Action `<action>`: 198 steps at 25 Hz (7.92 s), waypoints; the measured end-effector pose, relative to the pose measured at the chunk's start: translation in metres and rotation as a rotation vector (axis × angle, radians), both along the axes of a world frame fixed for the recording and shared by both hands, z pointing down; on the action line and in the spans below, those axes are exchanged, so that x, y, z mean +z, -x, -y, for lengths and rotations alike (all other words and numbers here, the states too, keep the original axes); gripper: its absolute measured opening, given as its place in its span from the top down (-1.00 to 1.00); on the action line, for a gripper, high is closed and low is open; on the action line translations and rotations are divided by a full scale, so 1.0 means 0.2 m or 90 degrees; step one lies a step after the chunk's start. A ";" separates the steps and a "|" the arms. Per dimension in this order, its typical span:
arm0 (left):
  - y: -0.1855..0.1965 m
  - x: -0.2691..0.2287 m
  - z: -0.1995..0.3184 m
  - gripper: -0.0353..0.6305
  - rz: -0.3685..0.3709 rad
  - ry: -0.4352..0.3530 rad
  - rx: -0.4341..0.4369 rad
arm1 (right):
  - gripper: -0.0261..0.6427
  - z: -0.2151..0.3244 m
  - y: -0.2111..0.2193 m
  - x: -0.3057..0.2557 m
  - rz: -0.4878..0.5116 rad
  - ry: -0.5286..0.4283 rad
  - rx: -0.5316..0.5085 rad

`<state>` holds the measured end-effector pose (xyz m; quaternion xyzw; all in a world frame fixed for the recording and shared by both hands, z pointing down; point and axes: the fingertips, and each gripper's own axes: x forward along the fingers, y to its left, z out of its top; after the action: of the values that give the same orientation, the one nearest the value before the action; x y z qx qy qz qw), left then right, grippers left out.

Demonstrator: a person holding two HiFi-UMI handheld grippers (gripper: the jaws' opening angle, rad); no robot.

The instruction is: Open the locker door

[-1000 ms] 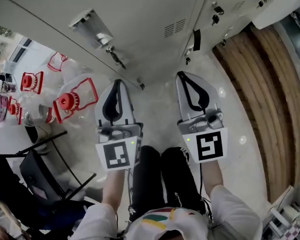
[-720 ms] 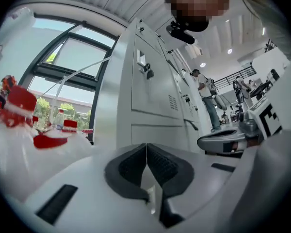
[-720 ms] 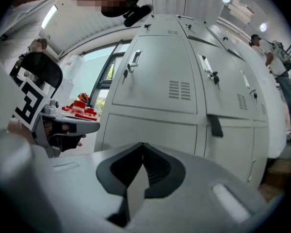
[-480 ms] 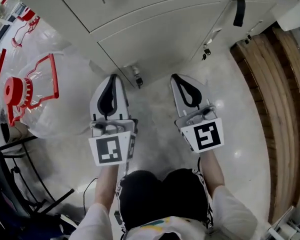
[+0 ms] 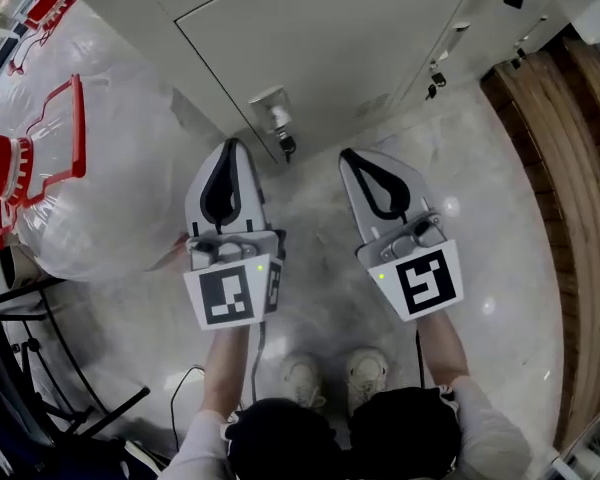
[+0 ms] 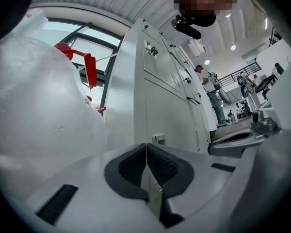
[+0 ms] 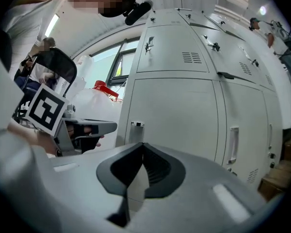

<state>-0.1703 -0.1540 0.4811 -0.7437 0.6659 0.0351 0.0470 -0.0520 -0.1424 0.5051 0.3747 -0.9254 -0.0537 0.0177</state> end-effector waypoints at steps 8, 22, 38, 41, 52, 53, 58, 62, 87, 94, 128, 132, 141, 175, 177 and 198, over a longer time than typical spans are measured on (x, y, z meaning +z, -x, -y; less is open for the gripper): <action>0.09 0.11 -0.08 0.85 -0.054 0.032 -0.037 | 0.91 -0.11 0.02 0.08 -0.008 -0.009 0.022; 0.04 0.07 -0.08 0.84 -0.034 0.019 -0.028 | 0.88 0.04 0.23 -0.05 0.000 -0.027 -0.027; 0.09 0.05 -0.13 0.84 -0.036 0.004 -0.021 | 0.44 0.19 0.48 0.06 -0.013 0.054 -0.084; 0.10 0.05 -0.13 0.83 -0.049 0.006 -0.016 | 0.44 0.19 0.51 0.07 -0.018 0.058 -0.096; 0.10 0.05 -0.16 0.59 -0.062 0.005 0.022 | 0.44 0.11 0.47 0.08 -0.027 0.065 -0.130; 0.08 0.04 -0.16 0.59 -0.062 -0.001 0.032 | 0.44 0.09 0.45 0.08 -0.031 0.061 -0.130; 0.02 0.02 -0.22 0.47 -0.062 0.014 0.089 | 0.56 0.02 0.36 0.07 -0.045 0.034 -0.127; -0.08 0.04 -0.21 0.47 -0.053 0.048 0.157 | 0.58 -0.05 0.29 0.07 -0.048 0.034 -0.124; -0.59 -0.03 -0.31 0.47 -0.049 0.065 0.379 | 0.53 -0.29 -0.08 0.07 -0.070 0.024 -0.045; -0.77 -0.04 -0.36 0.47 -0.059 0.061 0.450 | 0.53 -0.43 -0.32 0.19 -0.120 0.050 0.052; -1.57 0.01 -0.33 0.72 0.019 0.093 0.647 | 0.55 -0.52 -0.73 0.34 -0.136 0.145 0.115; -1.65 0.02 -0.30 0.73 0.031 0.098 0.660 | 0.55 -0.51 -0.75 0.33 -0.134 0.143 0.121; -1.77 0.02 -0.24 0.74 0.054 0.112 0.669 | 0.59 -0.51 -0.87 0.25 -0.128 0.128 0.157; -2.05 0.03 0.00 0.74 0.110 0.128 0.642 | 0.61 -0.50 -0.93 0.31 -0.128 0.146 0.167; -2.06 0.04 0.00 0.74 0.113 0.124 0.639 | 0.61 -0.49 -0.93 0.29 -0.127 0.137 0.167; -2.21 0.04 0.21 0.75 0.158 0.140 0.609 | 0.61 -0.42 -1.10 0.20 -0.101 0.103 0.207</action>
<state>0.2711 -0.1951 0.4896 -0.9645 0.2402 -0.1062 0.0261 0.1672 -0.0580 0.5457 0.5109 -0.8498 -0.0049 0.1293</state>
